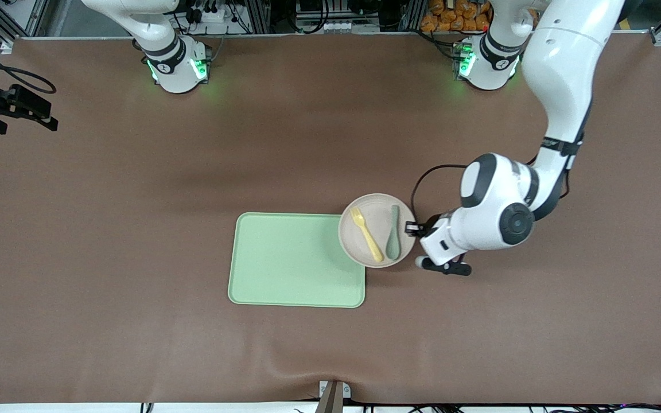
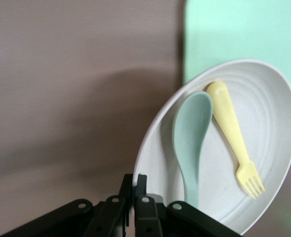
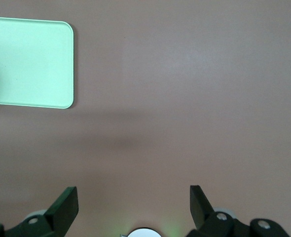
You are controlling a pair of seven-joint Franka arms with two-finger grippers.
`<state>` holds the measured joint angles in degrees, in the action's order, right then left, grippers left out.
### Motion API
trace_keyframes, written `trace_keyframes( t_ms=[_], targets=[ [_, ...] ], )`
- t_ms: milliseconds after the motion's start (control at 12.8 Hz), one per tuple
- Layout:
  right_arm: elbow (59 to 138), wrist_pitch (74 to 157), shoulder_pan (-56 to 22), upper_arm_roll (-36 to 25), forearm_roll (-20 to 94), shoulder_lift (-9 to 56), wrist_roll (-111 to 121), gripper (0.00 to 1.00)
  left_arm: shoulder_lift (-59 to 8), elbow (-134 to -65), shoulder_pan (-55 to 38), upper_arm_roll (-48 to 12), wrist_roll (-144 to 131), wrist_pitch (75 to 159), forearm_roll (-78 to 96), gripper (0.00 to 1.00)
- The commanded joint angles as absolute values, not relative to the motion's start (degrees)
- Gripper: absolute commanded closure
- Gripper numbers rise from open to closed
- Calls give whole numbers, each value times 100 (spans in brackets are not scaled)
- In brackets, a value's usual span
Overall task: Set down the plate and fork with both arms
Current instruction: 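Carry the plate with the left gripper onto the green tray, then lower the plate onto the tray and open the left gripper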
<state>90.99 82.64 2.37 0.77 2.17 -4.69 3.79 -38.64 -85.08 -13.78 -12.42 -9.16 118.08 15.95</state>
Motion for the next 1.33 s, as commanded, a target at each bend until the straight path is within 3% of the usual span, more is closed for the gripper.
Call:
trace_keyframes(
  t_ms=[0,470,1019,1254],
  targets=[
    [9097,8235,316,97,325,-483,457,0,-4464,-7604,-1800,-1169,-1422,11706,1696,100],
    [9097,8235,316,97,325,-483,457,0,-4939,-7559,-2241,-1160,-1784,13059,1696,100],
    [9097,8235,316,88,325,-483,457,0,-5475,-7189,-2733,-1143,-1855,13973,1696,100],
    [9105,8235,316,44,325,-483,457,0,-5493,-7207,-2865,-1143,-1741,14001,1688,100]
  ],
)
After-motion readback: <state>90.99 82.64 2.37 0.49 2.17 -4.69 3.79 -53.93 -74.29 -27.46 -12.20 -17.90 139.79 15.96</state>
